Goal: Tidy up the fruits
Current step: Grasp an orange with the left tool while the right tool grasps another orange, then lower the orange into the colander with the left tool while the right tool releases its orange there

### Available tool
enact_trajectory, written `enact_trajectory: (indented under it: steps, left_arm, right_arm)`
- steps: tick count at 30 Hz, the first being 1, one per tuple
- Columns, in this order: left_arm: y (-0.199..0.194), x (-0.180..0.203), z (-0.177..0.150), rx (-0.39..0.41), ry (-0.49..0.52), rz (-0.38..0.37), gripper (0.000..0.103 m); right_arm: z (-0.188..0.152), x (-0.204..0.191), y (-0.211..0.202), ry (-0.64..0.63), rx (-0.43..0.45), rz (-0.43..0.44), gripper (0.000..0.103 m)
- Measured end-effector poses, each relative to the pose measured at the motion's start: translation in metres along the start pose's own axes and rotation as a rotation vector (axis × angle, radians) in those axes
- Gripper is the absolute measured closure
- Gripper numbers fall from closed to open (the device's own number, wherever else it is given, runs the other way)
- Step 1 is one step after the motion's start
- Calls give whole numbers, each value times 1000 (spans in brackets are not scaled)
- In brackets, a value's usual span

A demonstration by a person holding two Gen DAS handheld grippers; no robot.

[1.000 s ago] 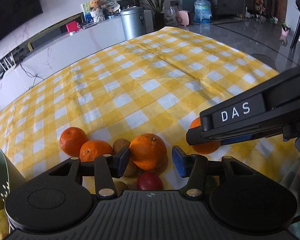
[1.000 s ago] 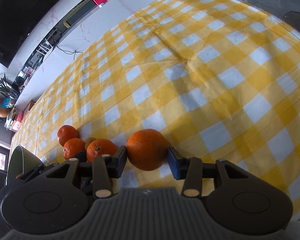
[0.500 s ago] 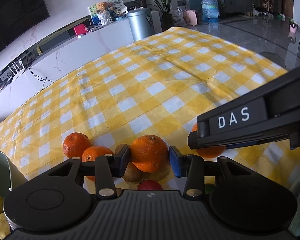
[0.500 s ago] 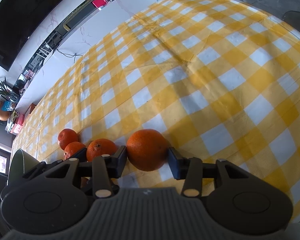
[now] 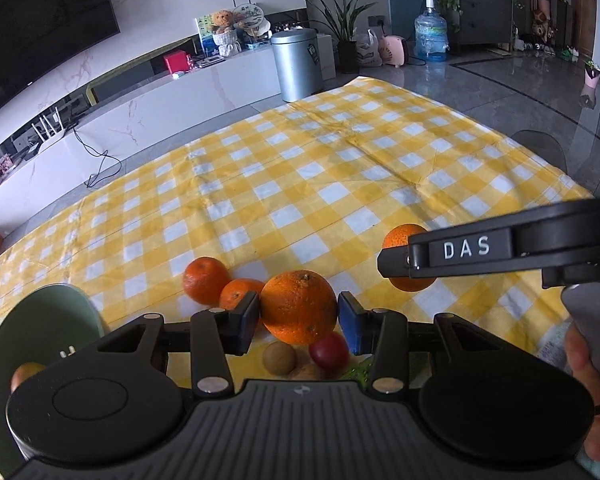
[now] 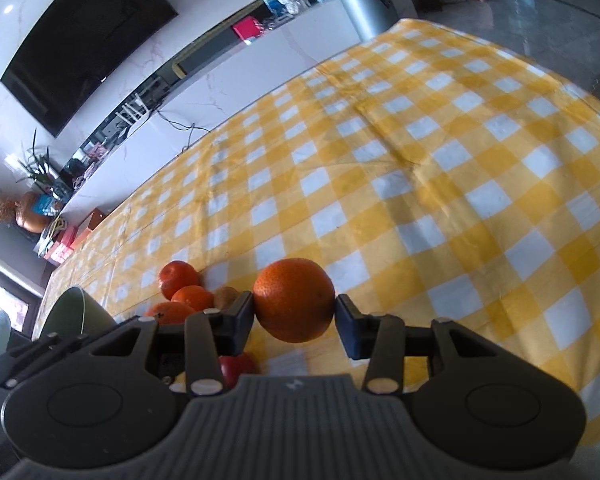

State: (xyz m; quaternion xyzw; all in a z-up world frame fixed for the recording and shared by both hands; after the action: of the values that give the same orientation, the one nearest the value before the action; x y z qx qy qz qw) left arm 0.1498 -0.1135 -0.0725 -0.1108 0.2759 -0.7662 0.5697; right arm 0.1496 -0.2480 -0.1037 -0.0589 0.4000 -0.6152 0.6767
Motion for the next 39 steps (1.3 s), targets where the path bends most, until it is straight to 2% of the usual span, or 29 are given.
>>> enact_trajectory:
  steps: [8,12,21,29,39]
  left_arm:
    - [-36,-35,7,6,-87,22,55]
    - [-53,-54,8,15,-131,31,55]
    - [-78,-116,-2,17,-335,70,55]
    - [-90,-169,-24,16,-499,111,55]
    - [-78,-213,-51,-7,-672,100,55]
  right_arm:
    - [-7,-40,-21,-219,67,77,62]
    - [-12,-60,-32,-270,86,143,62]
    - [-30,-120,-42,-391,58,277,62]
    - [-51,-187,-43,-627,39,385,62]
    - [-69,-242,-17,-855,-45,464,62]
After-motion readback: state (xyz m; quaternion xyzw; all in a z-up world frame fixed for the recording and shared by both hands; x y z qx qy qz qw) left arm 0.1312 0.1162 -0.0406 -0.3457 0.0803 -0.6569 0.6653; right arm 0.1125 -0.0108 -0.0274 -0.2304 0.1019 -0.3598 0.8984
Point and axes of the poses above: each gripper's, at about its wrist camera, not at the fingertips, and y roughly the way its jaws point, x to its right, z to its top, the point moved 5 cm from there along y, roughly the way its jaws point, and after that the axes turned 14 degrees about x, right-handed, at the moved point
